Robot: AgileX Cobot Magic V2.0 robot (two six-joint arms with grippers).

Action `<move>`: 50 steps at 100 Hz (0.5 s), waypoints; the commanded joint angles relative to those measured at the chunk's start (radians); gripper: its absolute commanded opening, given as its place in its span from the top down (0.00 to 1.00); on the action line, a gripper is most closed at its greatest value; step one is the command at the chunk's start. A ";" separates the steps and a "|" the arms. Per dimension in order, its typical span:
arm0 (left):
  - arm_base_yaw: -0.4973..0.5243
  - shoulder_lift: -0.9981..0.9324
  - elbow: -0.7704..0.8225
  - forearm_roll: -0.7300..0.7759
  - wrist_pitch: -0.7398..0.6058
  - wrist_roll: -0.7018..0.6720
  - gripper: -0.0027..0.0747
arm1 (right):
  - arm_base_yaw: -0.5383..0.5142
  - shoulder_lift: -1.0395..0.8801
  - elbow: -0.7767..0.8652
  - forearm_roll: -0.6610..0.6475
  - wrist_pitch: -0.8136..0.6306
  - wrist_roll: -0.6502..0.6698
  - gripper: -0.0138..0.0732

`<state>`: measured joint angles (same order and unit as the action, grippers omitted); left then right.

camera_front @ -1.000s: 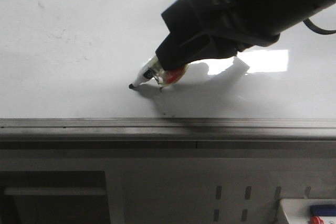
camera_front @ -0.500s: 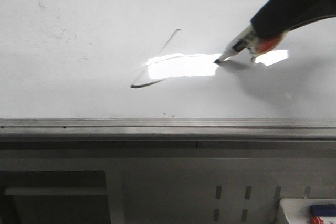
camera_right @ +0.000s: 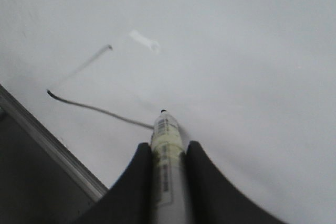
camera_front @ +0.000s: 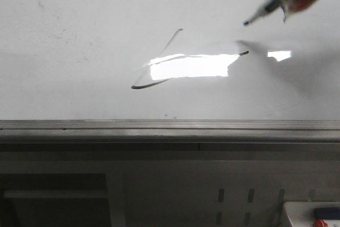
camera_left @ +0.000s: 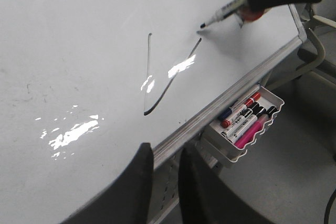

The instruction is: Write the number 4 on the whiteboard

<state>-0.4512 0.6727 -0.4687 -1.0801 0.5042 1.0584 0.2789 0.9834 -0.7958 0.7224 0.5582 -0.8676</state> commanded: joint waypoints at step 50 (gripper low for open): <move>0.005 -0.003 -0.028 -0.060 -0.018 -0.006 0.84 | 0.204 0.133 -0.082 0.057 -0.190 -0.008 0.89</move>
<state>-0.4512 0.6727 -0.4687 -1.0965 0.5042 1.0584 0.4643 1.1141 -0.8448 0.7507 0.4541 -0.8676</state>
